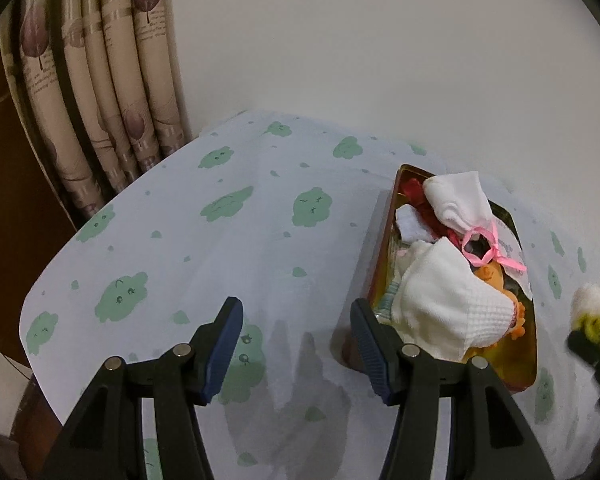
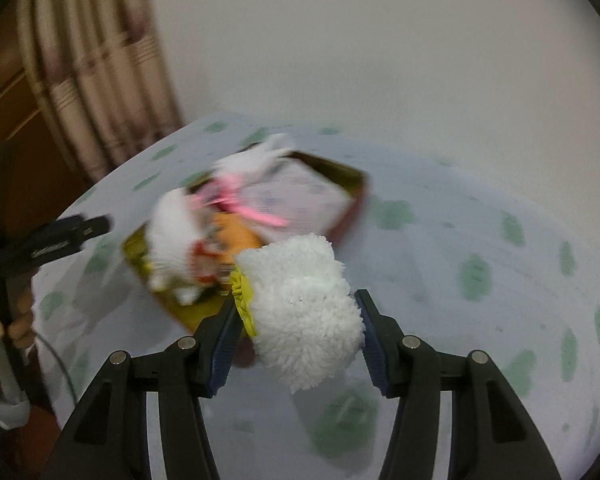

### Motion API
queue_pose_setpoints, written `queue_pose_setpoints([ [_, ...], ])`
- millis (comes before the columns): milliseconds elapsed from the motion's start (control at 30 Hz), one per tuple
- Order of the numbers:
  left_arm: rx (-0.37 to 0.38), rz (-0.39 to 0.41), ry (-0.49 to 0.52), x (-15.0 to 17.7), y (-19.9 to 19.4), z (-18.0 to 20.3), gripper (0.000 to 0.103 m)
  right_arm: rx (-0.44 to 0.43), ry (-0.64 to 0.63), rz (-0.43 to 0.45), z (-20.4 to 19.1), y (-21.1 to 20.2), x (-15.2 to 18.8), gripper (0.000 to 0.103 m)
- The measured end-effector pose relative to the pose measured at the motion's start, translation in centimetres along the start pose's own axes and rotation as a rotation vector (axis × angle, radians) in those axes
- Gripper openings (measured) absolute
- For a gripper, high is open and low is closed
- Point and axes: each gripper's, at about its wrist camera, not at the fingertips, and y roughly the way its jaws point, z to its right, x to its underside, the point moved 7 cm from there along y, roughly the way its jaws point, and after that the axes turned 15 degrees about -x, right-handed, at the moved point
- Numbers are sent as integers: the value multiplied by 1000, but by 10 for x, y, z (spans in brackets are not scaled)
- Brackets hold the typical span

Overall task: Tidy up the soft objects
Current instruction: 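Carry the white fluffy ball into the tin and open the right tool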

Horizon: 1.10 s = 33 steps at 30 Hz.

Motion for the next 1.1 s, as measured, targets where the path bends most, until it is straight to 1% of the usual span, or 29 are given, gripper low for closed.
queue_pose_setpoints([
  [100, -3, 3, -9, -1, 0, -3, 57, -27, -38, -28, -20, 17, -6, 51],
  [167, 1, 1, -10, -1, 0, -3, 57, -26, -56, -45, -27, 27, -6, 51],
  [367, 5, -10, -30, -2, 2, -5, 57, -26, -66, -97, -30, 55, -6, 51],
  [567, 3, -7, -37, -2, 3, -7, 57, -27, -86, -83, -40, 72, -15, 51],
  [667, 5, -12, -44, -3, 4, -8, 57, -4, -120, -78, -46, 79, -23, 51],
  [833, 9, -12, -53, -4, 5, -9, 57, 1, -123, -69, -48, 81, -26, 52],
  [967, 5, -9, -53, -4, 4, -9, 57, -5, -105, -68, -47, 80, -26, 54],
  [1100, 10, -7, -59, -4, 3, -10, 57, -7, -93, -68, -46, 78, -25, 64],
])
